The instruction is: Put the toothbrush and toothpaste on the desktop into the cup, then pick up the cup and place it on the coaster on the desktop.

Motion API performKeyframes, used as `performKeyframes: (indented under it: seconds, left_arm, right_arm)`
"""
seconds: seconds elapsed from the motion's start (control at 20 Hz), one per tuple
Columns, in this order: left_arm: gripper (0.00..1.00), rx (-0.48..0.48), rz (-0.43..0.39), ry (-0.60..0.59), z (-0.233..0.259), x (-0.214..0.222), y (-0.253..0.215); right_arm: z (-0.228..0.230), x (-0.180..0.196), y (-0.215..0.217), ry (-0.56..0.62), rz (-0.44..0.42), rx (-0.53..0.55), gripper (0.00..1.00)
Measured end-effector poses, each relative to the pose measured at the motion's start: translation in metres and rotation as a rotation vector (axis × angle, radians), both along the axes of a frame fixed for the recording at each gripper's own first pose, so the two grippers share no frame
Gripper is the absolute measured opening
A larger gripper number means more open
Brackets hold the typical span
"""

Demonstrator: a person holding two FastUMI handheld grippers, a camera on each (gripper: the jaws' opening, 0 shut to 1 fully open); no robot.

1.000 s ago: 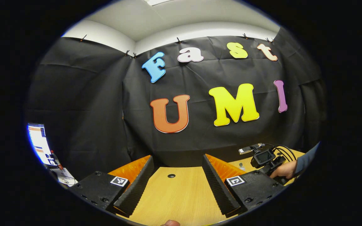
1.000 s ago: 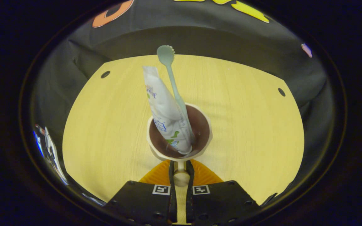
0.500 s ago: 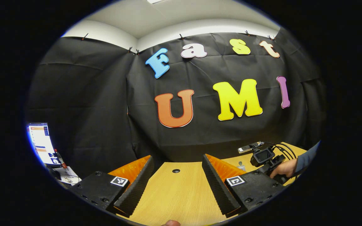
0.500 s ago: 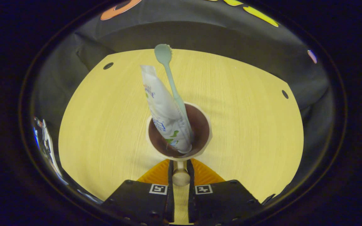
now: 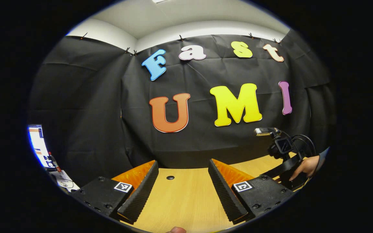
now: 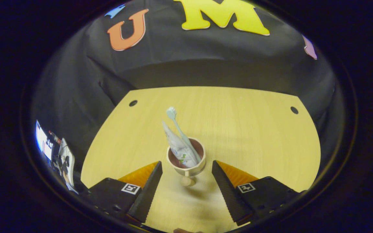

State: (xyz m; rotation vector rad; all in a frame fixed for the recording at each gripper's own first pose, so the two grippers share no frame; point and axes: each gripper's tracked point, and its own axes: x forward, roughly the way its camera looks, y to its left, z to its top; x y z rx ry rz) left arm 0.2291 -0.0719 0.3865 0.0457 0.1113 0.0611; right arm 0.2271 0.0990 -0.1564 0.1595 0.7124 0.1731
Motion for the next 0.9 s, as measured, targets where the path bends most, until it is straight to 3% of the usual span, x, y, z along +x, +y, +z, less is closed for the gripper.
performKeyframes:
  seconds: [0.05, 0.1, 0.35, 0.4, 0.5, 0.75, 0.85, 0.9]
  left_arm:
    - [0.97, -0.004, -0.011, -0.004, 0.002, 0.002, -0.005]
    - [0.97, -0.007, -0.019, -0.005, 0.004, 0.004, -0.011]
    - [0.97, -0.041, -0.041, -0.016, 0.012, 0.013, -0.031]
    - [0.97, -0.050, -0.044, -0.018, 0.015, 0.015, -0.036]
    - [0.97, -0.068, -0.047, -0.027, 0.019, 0.017, -0.046]
    - [0.97, -0.093, -0.059, -0.060, 0.033, 0.020, -0.064]
    - [1.00, -0.094, -0.073, -0.065, 0.038, 0.020, -0.073]
    - [0.97, -0.095, -0.086, -0.072, 0.041, 0.018, -0.080]
  right_arm:
    - [0.014, -0.003, -0.010, -0.050, -0.006, -0.001, 0.96]
    - [0.024, -0.006, -0.020, -0.096, -0.015, 0.001, 0.96]
    - [0.084, -0.030, -0.064, -0.334, -0.032, -0.039, 0.96]
    - [0.098, -0.036, -0.074, -0.388, -0.039, -0.064, 0.92]
    - [0.124, -0.046, -0.089, -0.493, -0.058, -0.093, 0.96]
    - [0.173, -0.073, -0.105, -0.679, -0.093, -0.095, 0.93]
    - [0.190, -0.084, -0.111, -0.755, -0.101, -0.089, 0.96]
    - [0.200, -0.092, -0.117, -0.792, -0.105, -0.100, 0.93]
